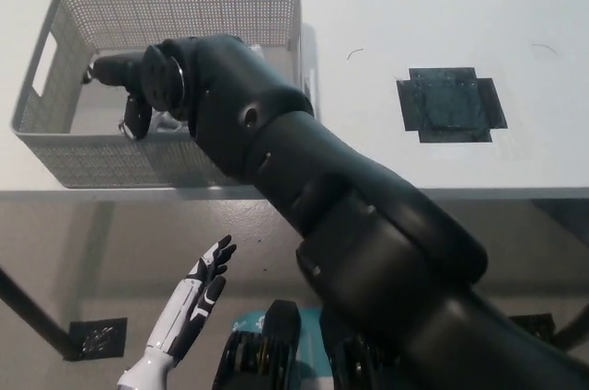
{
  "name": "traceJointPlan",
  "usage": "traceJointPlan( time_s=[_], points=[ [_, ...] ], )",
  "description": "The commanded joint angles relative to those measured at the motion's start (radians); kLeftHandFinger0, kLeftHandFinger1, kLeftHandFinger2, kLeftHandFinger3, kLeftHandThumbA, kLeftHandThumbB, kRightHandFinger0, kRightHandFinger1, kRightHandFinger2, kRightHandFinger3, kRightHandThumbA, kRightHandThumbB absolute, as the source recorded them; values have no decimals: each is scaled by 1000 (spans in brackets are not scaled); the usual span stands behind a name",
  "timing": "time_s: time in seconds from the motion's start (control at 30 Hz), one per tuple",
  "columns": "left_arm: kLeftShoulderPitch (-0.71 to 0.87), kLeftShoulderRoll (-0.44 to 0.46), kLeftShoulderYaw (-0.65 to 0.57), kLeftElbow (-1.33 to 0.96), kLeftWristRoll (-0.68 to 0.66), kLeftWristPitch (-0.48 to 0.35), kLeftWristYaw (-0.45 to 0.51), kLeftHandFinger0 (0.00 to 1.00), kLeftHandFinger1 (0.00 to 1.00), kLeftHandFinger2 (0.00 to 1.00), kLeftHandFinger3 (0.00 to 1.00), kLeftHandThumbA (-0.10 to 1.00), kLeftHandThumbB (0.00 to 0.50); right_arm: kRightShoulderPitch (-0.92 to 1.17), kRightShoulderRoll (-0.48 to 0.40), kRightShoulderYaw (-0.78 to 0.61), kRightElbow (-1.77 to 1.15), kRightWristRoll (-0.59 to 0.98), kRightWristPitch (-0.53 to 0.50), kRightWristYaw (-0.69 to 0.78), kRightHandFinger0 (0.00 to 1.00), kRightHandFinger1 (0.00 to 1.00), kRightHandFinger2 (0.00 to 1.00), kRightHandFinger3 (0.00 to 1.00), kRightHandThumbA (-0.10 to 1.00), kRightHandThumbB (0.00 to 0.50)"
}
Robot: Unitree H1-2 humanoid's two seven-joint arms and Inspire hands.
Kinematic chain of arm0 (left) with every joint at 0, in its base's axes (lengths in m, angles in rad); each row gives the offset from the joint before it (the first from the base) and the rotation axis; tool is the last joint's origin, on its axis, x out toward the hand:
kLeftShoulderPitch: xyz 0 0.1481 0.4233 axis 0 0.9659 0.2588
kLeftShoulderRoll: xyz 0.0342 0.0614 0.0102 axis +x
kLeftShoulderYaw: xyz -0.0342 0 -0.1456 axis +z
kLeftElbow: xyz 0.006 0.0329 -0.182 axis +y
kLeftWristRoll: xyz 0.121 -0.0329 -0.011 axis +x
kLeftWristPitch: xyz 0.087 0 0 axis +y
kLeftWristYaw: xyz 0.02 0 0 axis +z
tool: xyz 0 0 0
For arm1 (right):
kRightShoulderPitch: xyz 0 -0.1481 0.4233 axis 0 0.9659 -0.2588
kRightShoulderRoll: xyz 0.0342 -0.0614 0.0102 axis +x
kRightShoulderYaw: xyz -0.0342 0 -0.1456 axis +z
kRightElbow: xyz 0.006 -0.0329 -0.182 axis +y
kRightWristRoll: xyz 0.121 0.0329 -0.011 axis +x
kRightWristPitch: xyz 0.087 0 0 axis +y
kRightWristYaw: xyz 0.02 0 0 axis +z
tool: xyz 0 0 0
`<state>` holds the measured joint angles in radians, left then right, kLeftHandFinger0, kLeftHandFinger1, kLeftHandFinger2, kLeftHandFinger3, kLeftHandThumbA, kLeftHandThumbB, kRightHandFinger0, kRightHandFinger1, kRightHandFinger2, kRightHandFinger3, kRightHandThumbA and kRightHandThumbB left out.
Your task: Use the right hand to pick up a power strip and put it into a container on the left side
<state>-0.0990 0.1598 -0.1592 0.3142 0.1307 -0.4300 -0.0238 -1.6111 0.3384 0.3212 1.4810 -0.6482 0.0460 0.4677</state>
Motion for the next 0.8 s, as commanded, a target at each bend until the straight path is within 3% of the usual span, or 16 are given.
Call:
traceJointPlan(
  time_s=[0.0,0.27,0.3,0.37,0.4,0.43,0.47,0.6,0.7,0.77],
  points=[
    [-36,29,-5,-21,35,-40,-12,1000,1000,1000,1000,1000,149,-186,-29,-174,-45,254,143,347,1000,1000,1000,1000,724,500],
    [-24,26,-2,-26,45,-40,-10,1000,1000,1000,1000,1000,134,-187,-184,-416,-93,431,59,197,1000,1000,1000,1000,929,469],
    [-18,27,0,-32,46,-40,-14,1000,1000,1000,1000,1000,131,-192,-226,-457,-129,463,31,195,1000,1000,1000,1000,1000,428],
    [-14,28,1,-38,49,-35,-16,1000,1000,1000,1000,1000,129,-188,-267,-489,-189,484,-40,184,1000,1000,1000,1000,1000,452],
    [-14,28,0,-37,49,-33,-18,1000,1000,1000,1000,1000,124,-189,-284,-505,-223,498,-43,197,1000,1000,1000,1000,1000,411],
    [-17,28,-1,-33,48,-33,-20,1000,1000,1000,1000,1000,124,-172,-302,-525,-332,518,-20,200,1000,1000,1000,1000,1000,416],
    [-18,27,-2,-29,50,-35,-19,1000,1000,1000,1000,977,111,-156,-317,-542,-433,529,1,179,1000,1000,1000,1000,1000,469],
    [-16,24,-2,-32,52,-23,-19,1000,1000,1000,1000,937,105,-105,-350,-578,-701,574,63,186,1000,1000,1000,1000,1000,409],
    [-14,18,-5,-32,63,-18,-14,1000,1000,1000,1000,927,98,-78,-388,-581,-900,612,139,238,1000,1000,1000,1000,1000,419],
    [-12,13,-7,-32,62,-17,-14,1000,1000,1000,1000,895,93,-63,-408,-578,-1008,627,202,257,1000,1000,1000,1000,1000,456]
  ],
)
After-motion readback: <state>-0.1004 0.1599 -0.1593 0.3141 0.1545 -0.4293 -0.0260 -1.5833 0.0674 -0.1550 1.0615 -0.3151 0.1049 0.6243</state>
